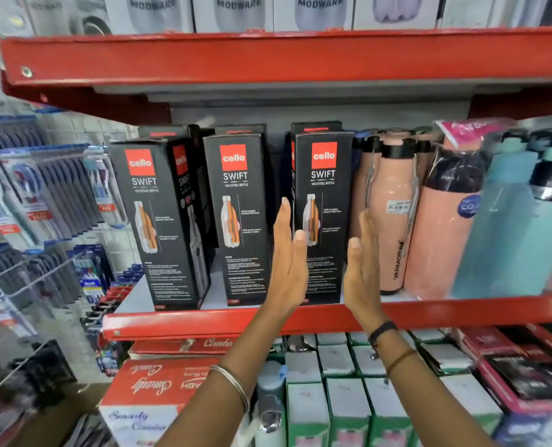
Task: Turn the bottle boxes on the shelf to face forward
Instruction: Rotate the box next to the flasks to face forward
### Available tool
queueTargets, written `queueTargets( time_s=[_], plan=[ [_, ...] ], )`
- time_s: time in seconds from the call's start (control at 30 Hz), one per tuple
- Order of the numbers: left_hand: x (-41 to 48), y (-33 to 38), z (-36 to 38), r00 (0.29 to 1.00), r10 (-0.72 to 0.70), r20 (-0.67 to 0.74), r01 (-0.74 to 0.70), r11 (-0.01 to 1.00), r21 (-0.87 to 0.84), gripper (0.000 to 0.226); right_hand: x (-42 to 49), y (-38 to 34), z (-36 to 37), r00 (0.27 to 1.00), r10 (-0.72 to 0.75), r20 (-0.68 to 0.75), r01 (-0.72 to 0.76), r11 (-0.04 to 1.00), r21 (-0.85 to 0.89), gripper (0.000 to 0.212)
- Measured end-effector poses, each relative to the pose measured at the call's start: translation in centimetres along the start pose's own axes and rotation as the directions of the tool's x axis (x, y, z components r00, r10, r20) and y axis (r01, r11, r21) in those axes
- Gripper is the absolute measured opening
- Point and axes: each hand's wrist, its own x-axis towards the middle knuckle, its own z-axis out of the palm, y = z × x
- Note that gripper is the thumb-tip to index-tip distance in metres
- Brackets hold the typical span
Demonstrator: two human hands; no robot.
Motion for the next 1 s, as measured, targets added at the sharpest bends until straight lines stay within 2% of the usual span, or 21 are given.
queueTargets(
  time_s=[0.17, 0.3, 0.37, 0.43, 0.6, 0.67, 0.77, 0.8, 0.9, 1.0],
  plan=[
    [-1.7, -2.4, 1.0, 0.976, -0.219, 0.007, 0.219, 0.975, -0.044, 0.061, -1.9, 1.8, 0.5, 0.96, 0.248, 0.132, -0.258, 0.964, 0.06, 0.082],
    [-2.6, -4.1, 1.3, 0.937, -0.343, 0.064, 0.349, 0.92, -0.176, 0.064, -2.1, 3.3, 0.6, 0.931, 0.311, 0.193, -0.337, 0.934, 0.121, 0.073],
    [-2.8, -3.9, 1.2, 0.927, -0.362, 0.096, 0.373, 0.914, -0.162, 0.067, -2.1, 3.7, 0.7, 0.933, 0.284, 0.223, -0.321, 0.935, 0.152, 0.067],
    [-2.6, -2.9, 1.0, 0.926, -0.358, 0.119, 0.374, 0.913, -0.165, 0.08, -1.8, 4.0, 0.7, 0.938, 0.254, 0.237, -0.297, 0.94, 0.168, 0.068],
    [-2.2, -0.9, 0.9, 0.943, -0.275, 0.185, 0.311, 0.927, -0.211, 0.095, 0.0, 4.1, 0.8, 0.961, 0.19, 0.199, -0.211, 0.973, 0.089, 0.107],
    [-1.6, -0.2, 0.9, 0.943, -0.291, 0.162, 0.323, 0.916, -0.236, 0.1, 0.9, 3.9, 0.5, 0.97, 0.174, 0.168, -0.19, 0.978, 0.082, 0.115],
    [0.1, 0.6, 0.9, 0.951, -0.307, -0.03, 0.302, 0.946, -0.116, 0.069, 1.8, 4.0, -0.1, 0.966, 0.13, 0.223, -0.172, 0.968, 0.183, 0.11],
    [0.6, 0.6, 0.7, 0.949, -0.311, -0.045, 0.307, 0.948, -0.081, 0.071, 2.0, 4.1, -0.3, 0.96, 0.124, 0.251, -0.177, 0.963, 0.203, 0.108],
    [1.2, -0.5, 0.4, 0.938, -0.338, 0.075, 0.346, 0.929, -0.13, 0.098, 2.4, 4.4, -0.6, 0.944, 0.138, 0.3, -0.195, 0.966, 0.168, 0.097],
    [0.8, -1.5, 0.4, 0.939, -0.319, 0.132, 0.337, 0.928, -0.155, 0.099, 2.5, 5.2, -0.8, 0.936, 0.133, 0.325, -0.186, 0.973, 0.138, 0.08]
  ],
)
